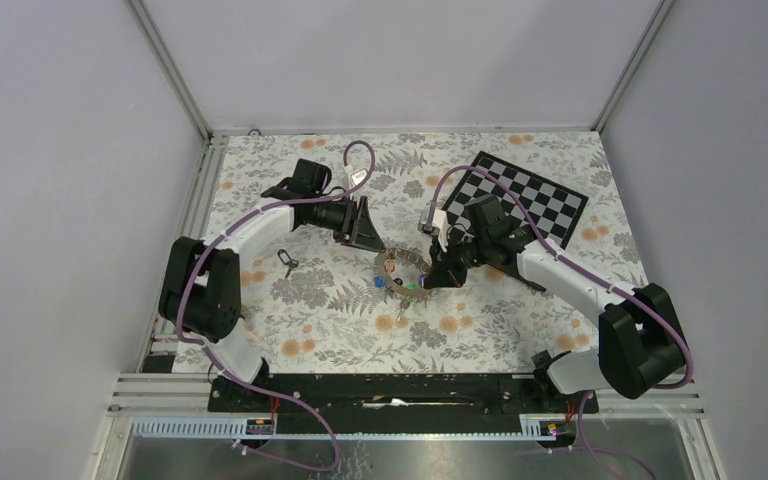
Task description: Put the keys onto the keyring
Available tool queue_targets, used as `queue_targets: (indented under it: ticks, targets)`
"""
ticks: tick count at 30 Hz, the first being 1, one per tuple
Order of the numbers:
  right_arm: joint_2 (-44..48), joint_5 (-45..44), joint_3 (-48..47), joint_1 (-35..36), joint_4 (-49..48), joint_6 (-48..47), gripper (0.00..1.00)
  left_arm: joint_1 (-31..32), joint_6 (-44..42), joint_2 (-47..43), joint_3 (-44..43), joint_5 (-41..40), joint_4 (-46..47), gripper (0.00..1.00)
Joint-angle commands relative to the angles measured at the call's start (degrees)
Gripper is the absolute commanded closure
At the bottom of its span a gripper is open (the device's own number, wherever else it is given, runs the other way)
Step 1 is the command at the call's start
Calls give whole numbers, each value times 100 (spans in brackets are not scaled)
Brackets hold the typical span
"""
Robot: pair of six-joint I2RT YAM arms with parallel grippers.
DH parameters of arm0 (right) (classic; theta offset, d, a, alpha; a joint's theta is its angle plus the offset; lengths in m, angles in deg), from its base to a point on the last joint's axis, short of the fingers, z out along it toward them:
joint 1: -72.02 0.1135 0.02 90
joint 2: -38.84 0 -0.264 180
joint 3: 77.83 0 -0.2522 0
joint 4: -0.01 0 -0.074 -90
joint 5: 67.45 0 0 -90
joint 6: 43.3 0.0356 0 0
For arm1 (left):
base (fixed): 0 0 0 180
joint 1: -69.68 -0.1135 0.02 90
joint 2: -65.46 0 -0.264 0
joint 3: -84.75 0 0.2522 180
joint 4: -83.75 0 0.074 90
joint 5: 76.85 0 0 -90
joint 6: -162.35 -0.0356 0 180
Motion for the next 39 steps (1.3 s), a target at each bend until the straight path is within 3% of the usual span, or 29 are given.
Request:
queue_targets:
  ticks: [1, 4, 11, 21, 30, 39]
  targets:
    - [86, 144, -82, 8, -136, -91, 100, -33, 95, 33, -109, 306, -10, 48]
    - [74, 140, -88, 8, -141, -87, 100, -34, 125, 59, -90, 408, -6, 50]
    - [47, 114, -90, 7, -136, -93, 100, -33, 155, 51, -153, 600, -6, 67]
    - [46, 122, -87, 3, -137, -78, 100, -33, 154, 126, -224, 584, 62, 78]
    - [34, 131, -87, 7, -140, -82, 100, -33, 166, 209, -346, 628, 90, 94]
    - [36, 110, -63, 6, -135, -107, 100, -33, 98, 83, -346, 674, 95, 100]
